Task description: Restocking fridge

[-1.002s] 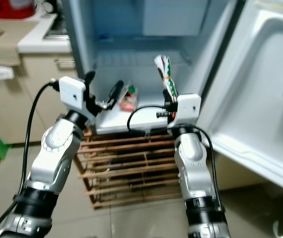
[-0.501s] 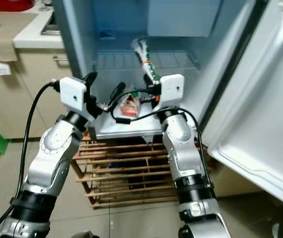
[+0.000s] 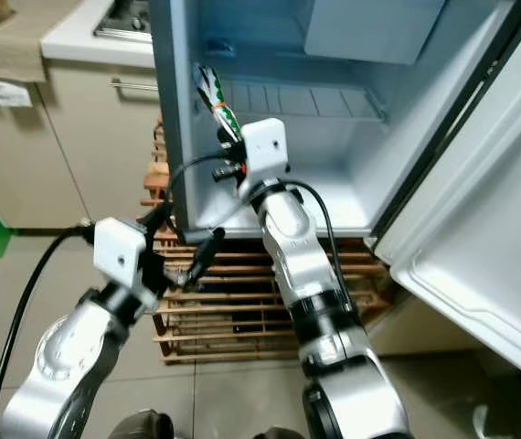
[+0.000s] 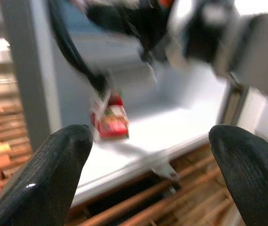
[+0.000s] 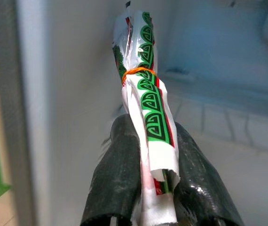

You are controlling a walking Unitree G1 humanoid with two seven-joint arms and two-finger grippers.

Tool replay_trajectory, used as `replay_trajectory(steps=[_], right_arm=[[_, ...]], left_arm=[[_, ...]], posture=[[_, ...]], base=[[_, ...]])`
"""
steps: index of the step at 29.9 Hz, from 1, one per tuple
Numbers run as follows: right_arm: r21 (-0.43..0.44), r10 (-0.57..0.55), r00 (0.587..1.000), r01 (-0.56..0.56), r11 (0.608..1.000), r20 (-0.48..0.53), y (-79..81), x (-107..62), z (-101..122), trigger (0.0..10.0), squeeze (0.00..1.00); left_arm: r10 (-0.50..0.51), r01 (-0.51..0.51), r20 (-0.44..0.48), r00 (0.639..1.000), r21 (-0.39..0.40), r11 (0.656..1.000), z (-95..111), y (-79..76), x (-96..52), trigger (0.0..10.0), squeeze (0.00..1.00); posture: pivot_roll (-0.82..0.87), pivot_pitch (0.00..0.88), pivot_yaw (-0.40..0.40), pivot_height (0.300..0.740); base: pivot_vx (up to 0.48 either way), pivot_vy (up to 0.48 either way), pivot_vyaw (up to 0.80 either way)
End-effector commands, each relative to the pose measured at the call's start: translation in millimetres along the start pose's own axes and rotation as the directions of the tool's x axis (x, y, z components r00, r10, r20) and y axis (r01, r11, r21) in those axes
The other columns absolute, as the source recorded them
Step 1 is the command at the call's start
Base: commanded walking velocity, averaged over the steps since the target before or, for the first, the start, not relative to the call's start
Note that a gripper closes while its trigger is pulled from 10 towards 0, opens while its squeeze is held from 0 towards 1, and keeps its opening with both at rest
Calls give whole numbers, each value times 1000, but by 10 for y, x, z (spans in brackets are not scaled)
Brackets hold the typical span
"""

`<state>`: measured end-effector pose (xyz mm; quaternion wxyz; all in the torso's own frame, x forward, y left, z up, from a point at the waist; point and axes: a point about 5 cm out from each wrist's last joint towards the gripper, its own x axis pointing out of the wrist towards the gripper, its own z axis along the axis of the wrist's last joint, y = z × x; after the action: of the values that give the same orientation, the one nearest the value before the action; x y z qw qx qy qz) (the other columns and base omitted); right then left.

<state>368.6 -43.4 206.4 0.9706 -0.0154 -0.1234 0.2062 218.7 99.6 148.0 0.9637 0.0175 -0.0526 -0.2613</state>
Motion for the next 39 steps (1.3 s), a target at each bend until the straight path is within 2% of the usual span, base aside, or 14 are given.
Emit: replay_trajectory(steps=[1,6,11,14,19,25,26,30,31,32,39], right_arm=[[-23,-44,999,45,999,17,-62,55,56,0,0],[-28,-126,992,126,992,15,-142,218,159,0,0],[-27,-149,989,150,988,12,-186,325,248,0,0],[-35,-160,987,160,986,21,-213,461,436,0,0],[-17,-201,979,201,979,-36,-298,539,507,0,0],[-39,-240,964,237,971,-112,-381,534,451,0,0],[-41,-242,962,238,970,-125,-383,532,435,9608,0],[-35,-266,952,264,964,-149,-435,523,423,10000,8],[-36,-274,951,272,962,-145,-446,525,435,10000,765],[-30,-273,952,272,962,-140,-451,531,453,10000,1000],[-44,-276,956,273,961,-99,-461,563,564,10000,1000]], left_arm=[[-20,20,17,1000,4,1000,77,-51,-7,10000,0],[-4,4,-5,1000,-18,1000,95,-95,-77,10000,0],[10,-10,-12,1000,-30,999,102,-128,-114,10000,0],[25,-26,-27,999,-41,999,113,-155,-154,10000,0],[29,-31,-55,998,-35,999,107,-199,-181,10000,0],[43,-45,-66,997,-39,998,116,-235,-197,10000,0],[47,-50,-68,997,-40,998,118,-236,-200,10000,0],[53,-56,-71,996,-46,997,140,-264,-212,10000,0],[55,-59,-75,996,-49,997,138,-270,-221,10000,0],[58,-62,-77,995,-50,997,137,-276,-227,10000,0],[76,-81,-77,994,-57,995,155,-296,-220,10000,0]], posture=[[92,185,-108,740],[100,197,-114,740],[110,201,-115,740],[123,212,-117,740],[135,230,-129,740],[143,244,-142,740],[144,248,-145,740],[154,266,-154,740],[155,268,-156,740],[156,271,-157,740],[148,278,-171,740]], base=[[0,0,0],[0,0,0],[0,0,0],[0,0,0],[0,0,0],[0,0,0],[0,0,0],[0,0,0],[0,0,0],[0,0,0],[0,0,0]])
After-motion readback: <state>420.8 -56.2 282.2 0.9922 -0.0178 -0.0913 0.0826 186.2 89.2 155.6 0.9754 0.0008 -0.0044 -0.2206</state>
